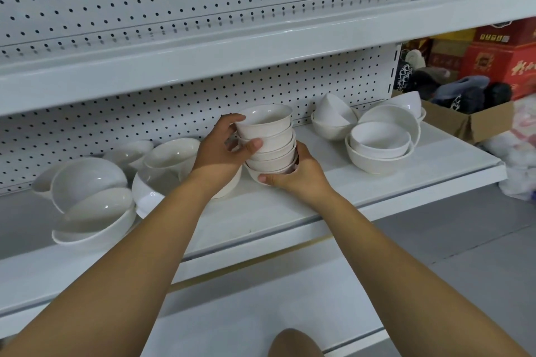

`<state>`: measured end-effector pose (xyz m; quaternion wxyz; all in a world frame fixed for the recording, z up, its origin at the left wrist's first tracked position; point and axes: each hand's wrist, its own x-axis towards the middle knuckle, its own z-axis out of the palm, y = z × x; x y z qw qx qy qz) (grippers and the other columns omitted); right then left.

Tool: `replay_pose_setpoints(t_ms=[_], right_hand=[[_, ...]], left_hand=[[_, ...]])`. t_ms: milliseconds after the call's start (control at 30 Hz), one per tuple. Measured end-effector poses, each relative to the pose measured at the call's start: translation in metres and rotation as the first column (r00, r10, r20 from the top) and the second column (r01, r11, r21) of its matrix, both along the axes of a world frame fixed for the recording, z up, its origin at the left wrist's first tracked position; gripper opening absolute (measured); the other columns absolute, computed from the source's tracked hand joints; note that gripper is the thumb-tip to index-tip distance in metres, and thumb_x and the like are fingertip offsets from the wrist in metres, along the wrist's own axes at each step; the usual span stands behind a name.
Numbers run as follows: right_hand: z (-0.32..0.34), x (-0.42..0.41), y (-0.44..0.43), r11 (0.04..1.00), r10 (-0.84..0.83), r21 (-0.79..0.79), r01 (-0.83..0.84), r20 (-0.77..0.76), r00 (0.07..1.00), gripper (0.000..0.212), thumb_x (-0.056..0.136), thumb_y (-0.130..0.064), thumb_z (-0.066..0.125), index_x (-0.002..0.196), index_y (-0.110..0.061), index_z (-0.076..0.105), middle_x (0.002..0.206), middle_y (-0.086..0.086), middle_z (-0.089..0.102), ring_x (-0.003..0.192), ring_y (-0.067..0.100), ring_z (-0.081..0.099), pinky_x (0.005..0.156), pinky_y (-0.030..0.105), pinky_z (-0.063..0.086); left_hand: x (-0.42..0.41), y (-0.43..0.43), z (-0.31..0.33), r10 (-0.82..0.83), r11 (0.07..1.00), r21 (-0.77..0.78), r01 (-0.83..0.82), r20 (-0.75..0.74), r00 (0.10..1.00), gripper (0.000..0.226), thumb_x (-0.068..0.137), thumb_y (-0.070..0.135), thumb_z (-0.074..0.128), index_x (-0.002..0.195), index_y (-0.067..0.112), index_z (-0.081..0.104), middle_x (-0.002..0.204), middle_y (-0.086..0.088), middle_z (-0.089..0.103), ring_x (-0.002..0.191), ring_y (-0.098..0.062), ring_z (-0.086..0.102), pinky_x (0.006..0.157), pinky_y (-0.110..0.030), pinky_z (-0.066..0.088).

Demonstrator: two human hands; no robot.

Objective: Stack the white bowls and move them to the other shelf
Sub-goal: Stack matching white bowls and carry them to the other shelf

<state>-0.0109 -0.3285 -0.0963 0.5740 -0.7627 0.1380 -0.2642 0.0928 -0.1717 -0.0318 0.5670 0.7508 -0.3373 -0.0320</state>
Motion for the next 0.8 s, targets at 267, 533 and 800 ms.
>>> replay_pose_setpoints(t_ms=[267,533,800], right_hand=[[0.0,0.0,0.0,1.0,0.003,0.014,-0.003,-0.002,1.0,0.094,0.062,-0.031,0.098,0.138,-0.029,0.044,0.129,-0.013,0.062,0.118,0.01,0.06,0.091,0.022,0.05],[0.005,-0.005,0.002,0.998,-0.03,-0.057,0.028,-0.028,0.999,0.101,0.056,-0.033,0.101,0.141,-0.025,0.047,0.129,-0.01,0.065,0.119,0.013,0.061,0.101,0.032,0.052],[0.011,-0.041,0.016,0.993,-0.063,-0.098,0.06,-0.03,0.998,0.094,0.045,-0.045,0.101,0.128,-0.031,0.058,0.114,-0.016,0.071,0.106,0.006,0.067,0.09,0.034,0.059]], left_hand=[[-0.008,-0.006,-0.008,0.036,0.997,-0.065,-0.036,-0.01,0.999,0.051,0.087,0.024,0.081,0.127,0.03,0.049,0.129,0.0,0.068,0.112,-0.022,0.068,0.084,-0.016,0.052],[-0.017,0.0,0.006,0.056,0.998,0.034,-0.054,-0.072,0.996,0.082,0.087,0.029,0.08,0.155,0.029,0.034,0.139,-0.005,0.062,0.11,-0.01,0.063,0.069,0.004,0.042],[-0.05,0.023,0.011,0.017,0.998,-0.066,-0.023,-0.089,0.996,0.085,0.077,0.015,0.088,0.149,0.027,0.045,0.121,-0.002,0.07,0.099,-0.004,0.071,0.089,-0.021,0.056]])
